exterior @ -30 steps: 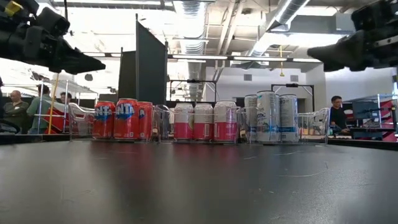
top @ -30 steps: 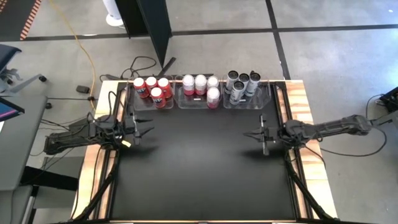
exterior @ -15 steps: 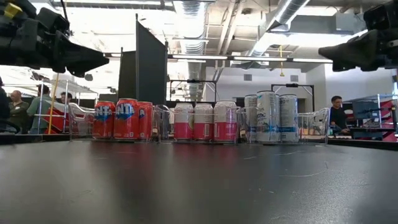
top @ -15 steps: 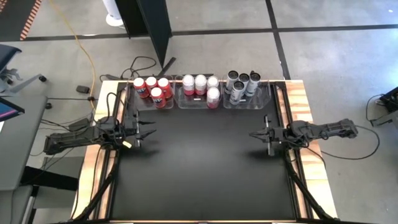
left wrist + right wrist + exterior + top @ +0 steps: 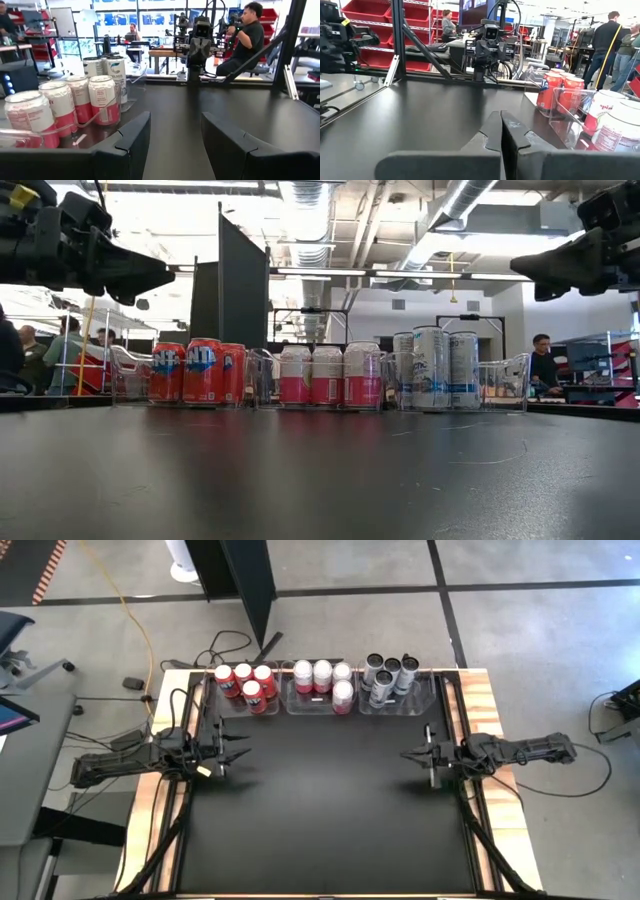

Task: Sort soda cans
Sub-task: Return to Home Position

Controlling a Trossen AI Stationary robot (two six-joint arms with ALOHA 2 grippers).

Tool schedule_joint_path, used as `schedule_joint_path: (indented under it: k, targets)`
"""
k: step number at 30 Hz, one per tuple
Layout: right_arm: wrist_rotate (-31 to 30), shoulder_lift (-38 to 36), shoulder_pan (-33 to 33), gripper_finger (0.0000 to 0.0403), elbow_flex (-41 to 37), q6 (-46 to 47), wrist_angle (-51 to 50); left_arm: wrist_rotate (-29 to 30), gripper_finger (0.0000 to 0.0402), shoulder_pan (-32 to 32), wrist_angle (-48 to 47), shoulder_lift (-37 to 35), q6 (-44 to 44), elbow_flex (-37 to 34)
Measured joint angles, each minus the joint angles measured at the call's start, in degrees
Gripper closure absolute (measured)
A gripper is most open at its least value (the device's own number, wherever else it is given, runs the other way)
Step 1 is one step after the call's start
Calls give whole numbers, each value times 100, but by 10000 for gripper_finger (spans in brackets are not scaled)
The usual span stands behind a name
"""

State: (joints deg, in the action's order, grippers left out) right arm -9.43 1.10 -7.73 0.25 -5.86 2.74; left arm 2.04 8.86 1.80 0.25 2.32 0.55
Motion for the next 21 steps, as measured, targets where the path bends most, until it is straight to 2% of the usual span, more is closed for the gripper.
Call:
schedule_joint_path:
  k: [7,21]
  targets:
    - [0,0,0,375,0,-11,-3,13,233,0,9,0,-213,-6]
    - [0,0,0,376,0,-12,-13,11,233,0,15,0,-215,-10]
